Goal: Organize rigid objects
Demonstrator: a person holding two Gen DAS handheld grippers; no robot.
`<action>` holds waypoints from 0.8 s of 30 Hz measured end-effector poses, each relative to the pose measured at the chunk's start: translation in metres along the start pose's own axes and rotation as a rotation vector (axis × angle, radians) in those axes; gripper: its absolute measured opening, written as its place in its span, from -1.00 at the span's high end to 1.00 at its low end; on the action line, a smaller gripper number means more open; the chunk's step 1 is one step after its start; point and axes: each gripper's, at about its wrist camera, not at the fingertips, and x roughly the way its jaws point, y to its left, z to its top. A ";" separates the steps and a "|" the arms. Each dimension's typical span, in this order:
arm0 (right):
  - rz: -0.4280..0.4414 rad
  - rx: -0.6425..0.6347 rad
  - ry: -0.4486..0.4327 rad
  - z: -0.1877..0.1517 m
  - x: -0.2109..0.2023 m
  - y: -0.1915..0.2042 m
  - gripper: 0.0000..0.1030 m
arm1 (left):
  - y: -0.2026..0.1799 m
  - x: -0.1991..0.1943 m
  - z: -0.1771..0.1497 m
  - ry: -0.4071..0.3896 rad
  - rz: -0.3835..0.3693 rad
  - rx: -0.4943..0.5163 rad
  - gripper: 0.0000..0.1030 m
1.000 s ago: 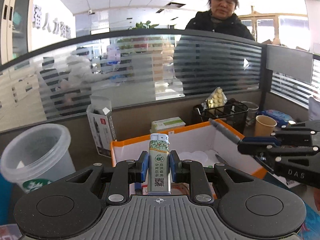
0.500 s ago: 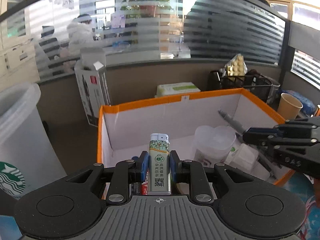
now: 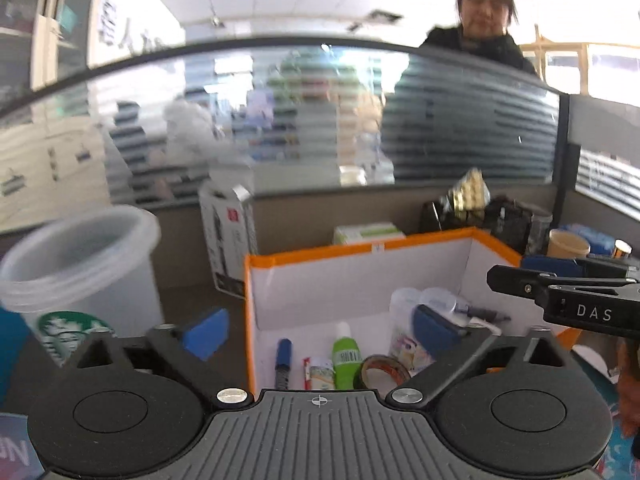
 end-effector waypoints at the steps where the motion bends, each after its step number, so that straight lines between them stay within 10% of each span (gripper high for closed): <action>1: 0.000 0.023 -0.025 0.000 -0.005 0.003 -0.07 | 0.000 -0.007 -0.001 -0.020 0.014 -0.002 -1.00; 11: -0.073 0.075 -0.331 -0.005 -0.033 0.052 -0.81 | 0.015 -0.021 -0.019 -0.068 0.117 -0.085 -1.00; 24: -0.081 0.055 -0.299 -0.022 -0.021 0.056 -0.93 | 0.036 -0.013 -0.032 -0.049 0.186 -0.167 -1.00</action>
